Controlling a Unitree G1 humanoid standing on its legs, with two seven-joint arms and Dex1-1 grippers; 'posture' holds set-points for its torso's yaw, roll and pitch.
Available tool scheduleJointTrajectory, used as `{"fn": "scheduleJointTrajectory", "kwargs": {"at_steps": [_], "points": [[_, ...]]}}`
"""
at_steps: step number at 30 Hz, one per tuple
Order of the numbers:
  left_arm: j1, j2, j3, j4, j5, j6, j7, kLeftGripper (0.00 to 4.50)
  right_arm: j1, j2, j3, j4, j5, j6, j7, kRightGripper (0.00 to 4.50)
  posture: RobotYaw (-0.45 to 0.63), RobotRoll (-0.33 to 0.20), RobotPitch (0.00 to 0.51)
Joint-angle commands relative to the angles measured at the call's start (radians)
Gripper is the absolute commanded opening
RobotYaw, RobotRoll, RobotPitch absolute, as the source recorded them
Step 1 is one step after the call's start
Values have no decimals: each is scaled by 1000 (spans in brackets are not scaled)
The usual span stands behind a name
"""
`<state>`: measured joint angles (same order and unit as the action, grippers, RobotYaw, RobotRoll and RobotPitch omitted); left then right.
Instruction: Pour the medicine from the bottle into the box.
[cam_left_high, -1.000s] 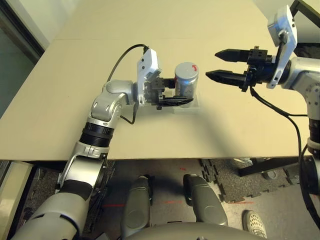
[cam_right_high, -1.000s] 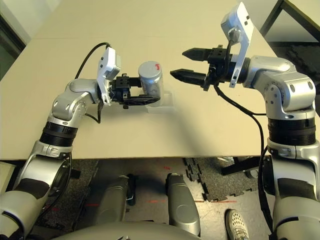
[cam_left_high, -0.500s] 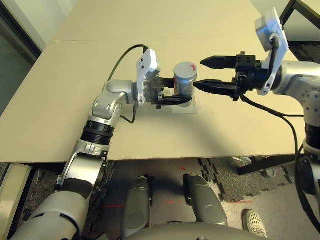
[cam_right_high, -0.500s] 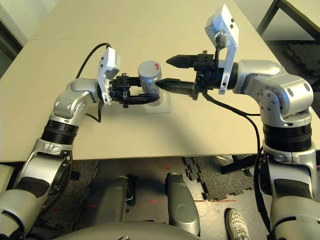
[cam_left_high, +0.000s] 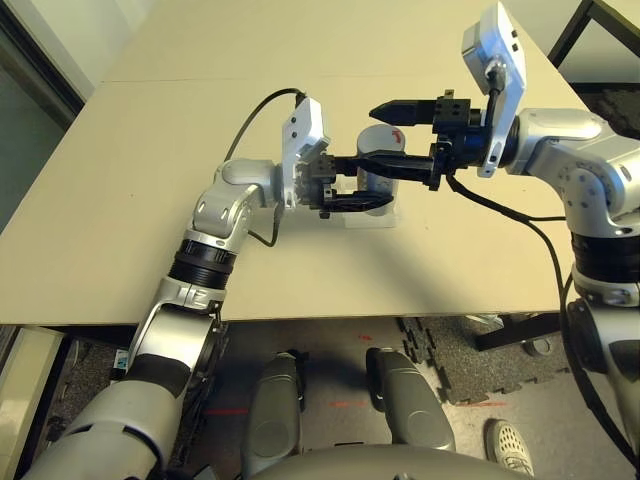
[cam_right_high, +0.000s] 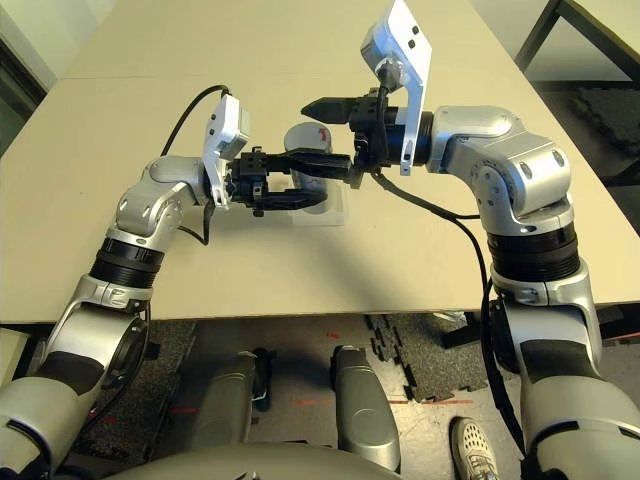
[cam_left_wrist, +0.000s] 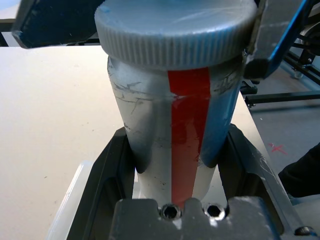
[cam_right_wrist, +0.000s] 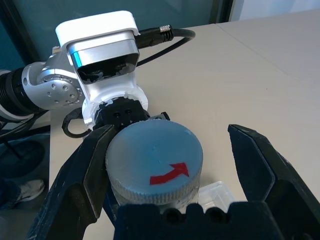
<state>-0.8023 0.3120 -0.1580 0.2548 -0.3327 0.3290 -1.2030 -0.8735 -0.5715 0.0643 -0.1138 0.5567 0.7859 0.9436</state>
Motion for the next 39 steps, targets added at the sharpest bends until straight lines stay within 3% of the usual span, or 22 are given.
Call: {"fn": "scheduleJointTrajectory", "kwargs": {"at_steps": [1, 32, 39], "points": [[15, 0, -11, -11, -1, -6, -3, 2534, -9, -5, -10, 5, -12, -8, -15, 4500, -159, 0, 161], [-12, 12, 4, 67, 8, -46, -4, 2534, 223, -197, -200, -132, 86, 100, -73, 4500, -189, 0, 164], [-28, 10, 1, 106, 15, -68, -12, 2534, 176, -171, -191, -167, 136, 140, -104, 4500, -198, 0, 162]]}}
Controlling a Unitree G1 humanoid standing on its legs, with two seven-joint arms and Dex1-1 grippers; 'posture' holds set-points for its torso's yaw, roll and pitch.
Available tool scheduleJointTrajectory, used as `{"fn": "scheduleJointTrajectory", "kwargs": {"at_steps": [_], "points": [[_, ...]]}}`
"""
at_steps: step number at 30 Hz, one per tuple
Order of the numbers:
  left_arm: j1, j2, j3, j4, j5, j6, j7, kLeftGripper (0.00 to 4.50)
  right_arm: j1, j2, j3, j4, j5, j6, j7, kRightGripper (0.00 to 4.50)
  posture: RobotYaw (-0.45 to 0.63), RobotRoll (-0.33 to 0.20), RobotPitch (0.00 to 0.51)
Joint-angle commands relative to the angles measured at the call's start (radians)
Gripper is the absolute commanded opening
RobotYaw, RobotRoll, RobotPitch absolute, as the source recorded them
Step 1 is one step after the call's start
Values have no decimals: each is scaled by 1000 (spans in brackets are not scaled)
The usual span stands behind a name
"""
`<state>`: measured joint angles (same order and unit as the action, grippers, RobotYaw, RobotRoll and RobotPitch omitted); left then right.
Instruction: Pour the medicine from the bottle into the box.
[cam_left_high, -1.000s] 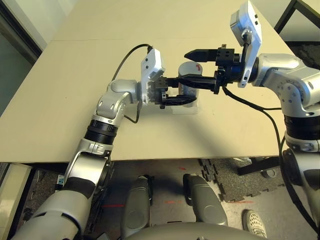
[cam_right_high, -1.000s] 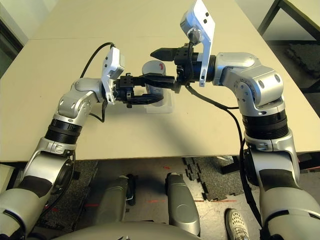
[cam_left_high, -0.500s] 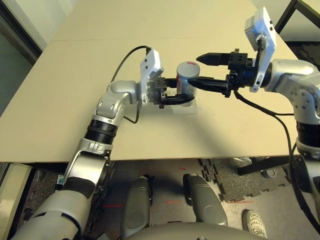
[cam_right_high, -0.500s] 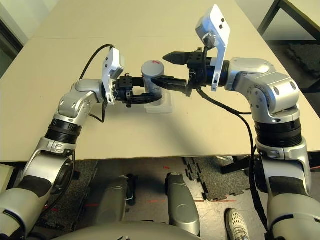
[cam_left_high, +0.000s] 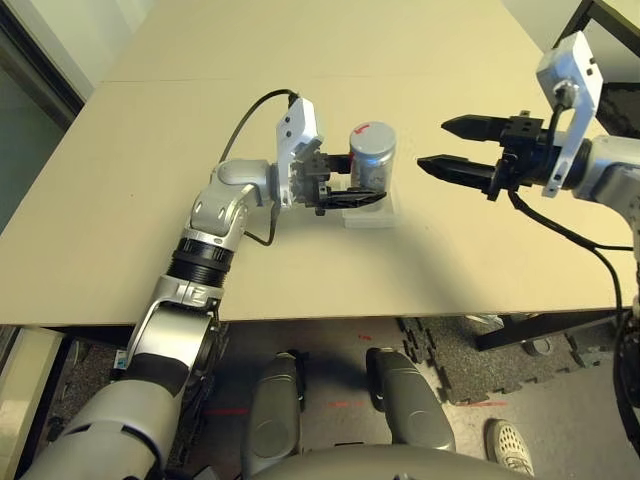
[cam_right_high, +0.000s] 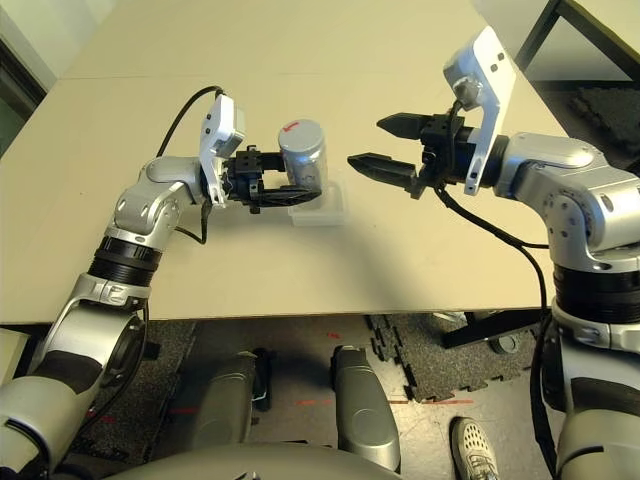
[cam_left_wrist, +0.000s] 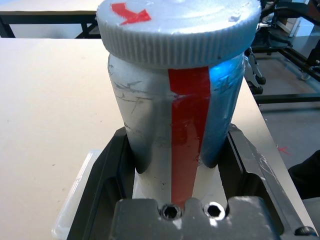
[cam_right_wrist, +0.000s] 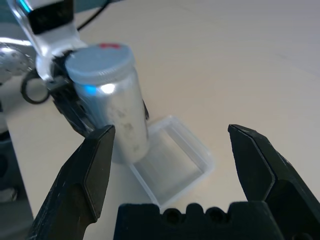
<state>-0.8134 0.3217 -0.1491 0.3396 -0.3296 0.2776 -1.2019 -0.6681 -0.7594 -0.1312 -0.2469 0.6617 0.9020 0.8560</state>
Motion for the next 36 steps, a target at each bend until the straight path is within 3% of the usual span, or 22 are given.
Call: {"fn": "scheduleJointTrajectory", "kwargs": {"at_steps": [1, 9, 29, 34, 36], "points": [[-19, -1, -9, 25, 13, -19, -14, 2534, -42, 26, 12, -35, 33, 28, -24, 4500, -199, 0, 161], [-27, -7, -12, 40, 19, -29, -22, 2534, -130, 111, 103, -18, 27, 20, -23, 4500, -193, 0, 159], [-5, -11, -23, 22, 22, -29, -27, 2534, -195, 156, 209, 58, -63, -65, 39, 4500, -183, 0, 156], [-3, -10, -24, 23, 23, -29, -29, 2534, -191, 161, 212, 50, -68, -65, 50, 2736, -183, 0, 161], [-1, -9, -25, 27, 25, -32, -30, 2534, -193, 163, 211, 45, -66, -62, 51, 2556, -185, 0, 163]]}}
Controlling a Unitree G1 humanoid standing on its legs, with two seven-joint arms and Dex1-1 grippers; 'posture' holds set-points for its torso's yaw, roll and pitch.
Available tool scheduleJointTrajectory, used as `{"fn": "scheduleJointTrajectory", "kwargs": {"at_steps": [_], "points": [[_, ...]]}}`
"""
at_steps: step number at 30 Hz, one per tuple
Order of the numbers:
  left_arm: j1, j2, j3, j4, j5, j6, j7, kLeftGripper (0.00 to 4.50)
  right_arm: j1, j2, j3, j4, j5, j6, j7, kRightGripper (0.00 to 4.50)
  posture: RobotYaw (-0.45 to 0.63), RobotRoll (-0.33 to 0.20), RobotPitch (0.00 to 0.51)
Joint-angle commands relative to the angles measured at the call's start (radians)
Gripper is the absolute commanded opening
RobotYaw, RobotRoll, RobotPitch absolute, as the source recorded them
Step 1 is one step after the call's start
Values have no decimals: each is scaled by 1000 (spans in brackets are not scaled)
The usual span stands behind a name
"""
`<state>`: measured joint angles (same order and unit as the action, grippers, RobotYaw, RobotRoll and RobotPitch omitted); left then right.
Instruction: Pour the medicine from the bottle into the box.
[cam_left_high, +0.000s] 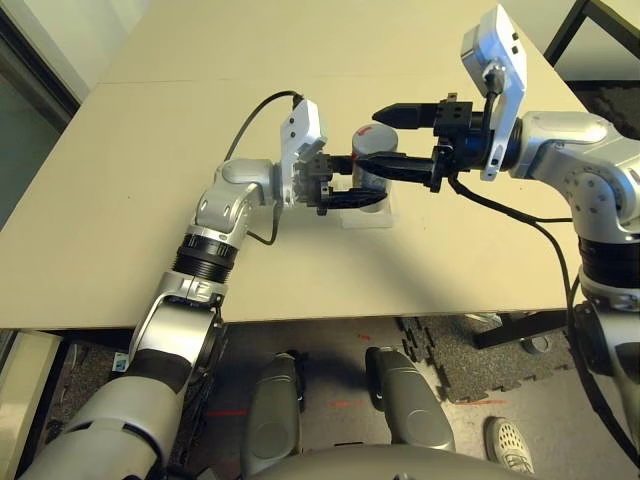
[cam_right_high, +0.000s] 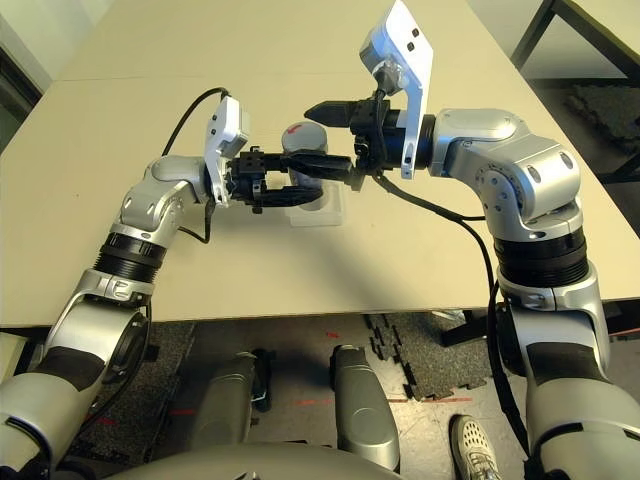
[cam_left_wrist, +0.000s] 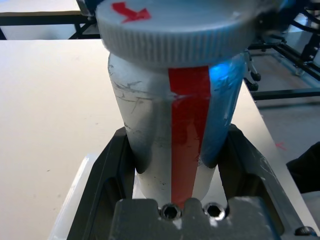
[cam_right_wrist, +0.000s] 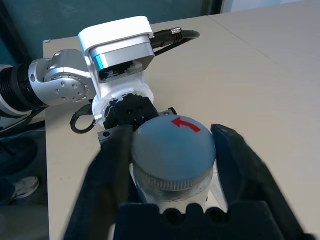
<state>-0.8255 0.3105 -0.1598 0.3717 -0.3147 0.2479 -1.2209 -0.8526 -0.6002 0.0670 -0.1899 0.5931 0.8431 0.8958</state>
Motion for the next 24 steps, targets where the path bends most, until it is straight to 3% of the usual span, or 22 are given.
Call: {"fn": "scheduleJointTrajectory", "kwargs": {"at_steps": [1, 24], "points": [[12, 2, -15, -3, 11, -5, -11, 2534, -10, 5, 12, -14, 3, -2, 12, 2556, -185, 0, 163], [28, 7, -27, 29, 45, -42, 2, 2534, -164, 115, -139, 97, 89, 130, -140, 2556, -180, 0, 168]]}}
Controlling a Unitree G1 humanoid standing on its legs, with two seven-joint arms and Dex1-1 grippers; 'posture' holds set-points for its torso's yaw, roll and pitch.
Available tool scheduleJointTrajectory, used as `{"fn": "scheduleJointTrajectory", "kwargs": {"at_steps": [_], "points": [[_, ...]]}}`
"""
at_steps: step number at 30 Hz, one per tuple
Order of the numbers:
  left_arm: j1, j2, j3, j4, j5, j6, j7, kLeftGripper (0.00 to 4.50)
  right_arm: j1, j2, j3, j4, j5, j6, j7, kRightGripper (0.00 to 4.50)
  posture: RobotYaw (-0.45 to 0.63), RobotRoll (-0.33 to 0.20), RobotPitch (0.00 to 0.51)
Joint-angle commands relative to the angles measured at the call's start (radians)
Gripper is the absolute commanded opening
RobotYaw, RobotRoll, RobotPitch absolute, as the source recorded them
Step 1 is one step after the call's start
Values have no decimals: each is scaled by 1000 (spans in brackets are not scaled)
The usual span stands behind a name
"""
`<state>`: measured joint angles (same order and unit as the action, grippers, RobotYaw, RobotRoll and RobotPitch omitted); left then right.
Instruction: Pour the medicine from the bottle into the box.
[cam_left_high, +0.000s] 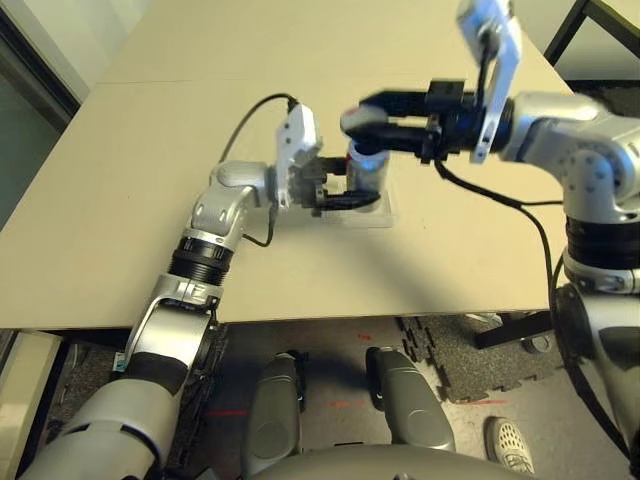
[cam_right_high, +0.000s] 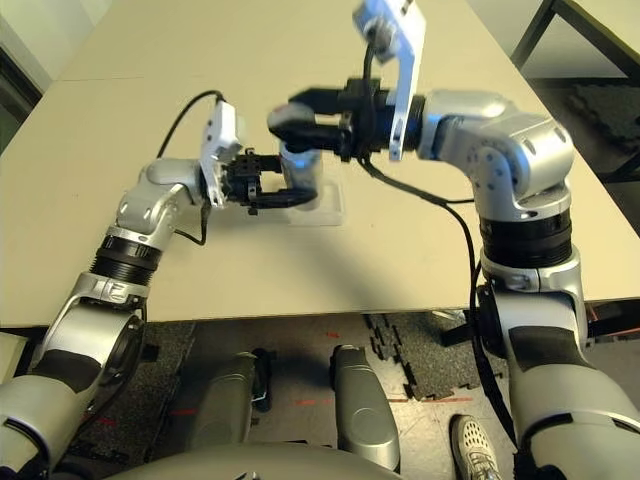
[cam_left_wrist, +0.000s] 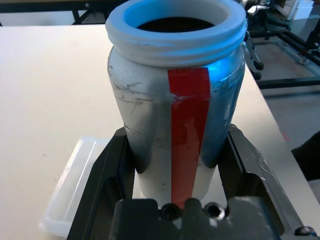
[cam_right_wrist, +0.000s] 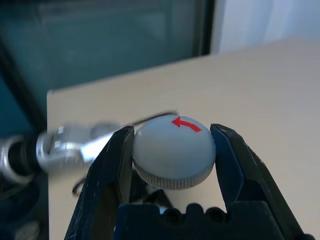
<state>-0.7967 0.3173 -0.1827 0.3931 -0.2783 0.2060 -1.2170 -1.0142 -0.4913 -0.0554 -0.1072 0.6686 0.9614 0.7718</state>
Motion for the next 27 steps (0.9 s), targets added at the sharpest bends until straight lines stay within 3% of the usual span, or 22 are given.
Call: {"fn": "scheduleJointTrajectory", "kwargs": {"at_steps": [1, 6, 11, 18, 22, 27], "points": [[-4, 0, -2, 10, 8, 0, -1, 2534, -1, 6, -16, 20, 8, 4, -19, 2556, -180, 0, 168], [-27, -12, 22, 25, 4, -15, 29, 2534, 31, -12, 23, 114, -128, -144, -61, 2556, -170, 0, 167], [-52, -41, 87, 58, 18, -53, 173, 2534, 57, 46, -10, 235, -243, -302, -195, 2556, -162, 0, 167], [-1, -73, 176, 135, 68, -167, 448, 2534, 126, 162, -83, 405, -367, -504, -462, 2556, -147, 0, 165], [10, -98, 248, 231, 87, -262, 642, 2534, 180, 214, -87, 493, -403, -598, -508, 2556, -137, 0, 163], [-5, -104, 278, 411, 123, -359, 771, 2534, 232, 239, -91, 611, -453, -710, -547, 2556, -126, 0, 162]]}}
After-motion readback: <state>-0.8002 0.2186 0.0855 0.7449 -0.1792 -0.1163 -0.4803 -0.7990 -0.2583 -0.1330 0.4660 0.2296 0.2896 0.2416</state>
